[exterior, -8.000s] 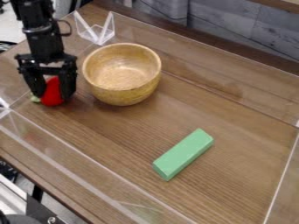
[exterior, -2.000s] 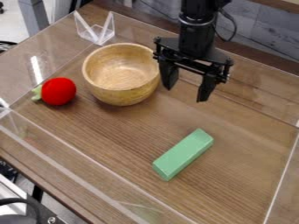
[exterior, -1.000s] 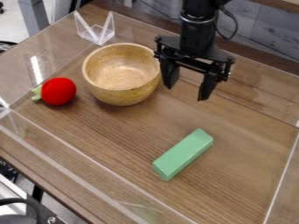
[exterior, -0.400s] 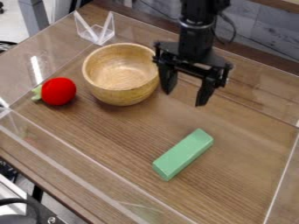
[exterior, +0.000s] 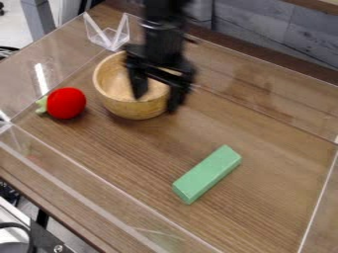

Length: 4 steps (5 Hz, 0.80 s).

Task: Move the red fruit to the left

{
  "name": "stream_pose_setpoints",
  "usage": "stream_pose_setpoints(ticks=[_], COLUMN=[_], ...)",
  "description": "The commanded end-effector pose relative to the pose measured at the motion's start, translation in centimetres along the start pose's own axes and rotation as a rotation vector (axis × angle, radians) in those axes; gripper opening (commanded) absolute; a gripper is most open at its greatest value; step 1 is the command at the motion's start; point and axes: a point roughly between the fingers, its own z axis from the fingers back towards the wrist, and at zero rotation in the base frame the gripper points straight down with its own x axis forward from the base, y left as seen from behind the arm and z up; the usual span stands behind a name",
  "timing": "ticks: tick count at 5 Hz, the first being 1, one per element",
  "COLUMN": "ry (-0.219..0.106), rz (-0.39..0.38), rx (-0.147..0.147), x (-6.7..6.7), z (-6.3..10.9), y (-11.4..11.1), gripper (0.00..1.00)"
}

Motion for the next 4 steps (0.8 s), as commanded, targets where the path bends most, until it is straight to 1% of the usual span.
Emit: stream_pose_setpoints(ticks=[1, 2, 3, 4], ry=[-0.070, -0.090, -0.100, -0.096], rz=[-0.036, -0.061, -0.110, -0.124], rx=[0.014, 0.023, 0.021, 0.003], x=[-1.1, -2.5, -3.5, -4.0], z=[1.2, 1.1, 0.6, -0.1], y=[4.0, 7.8, 10.9, 12.6], gripper=[1.00, 1.00, 1.00, 1.00])
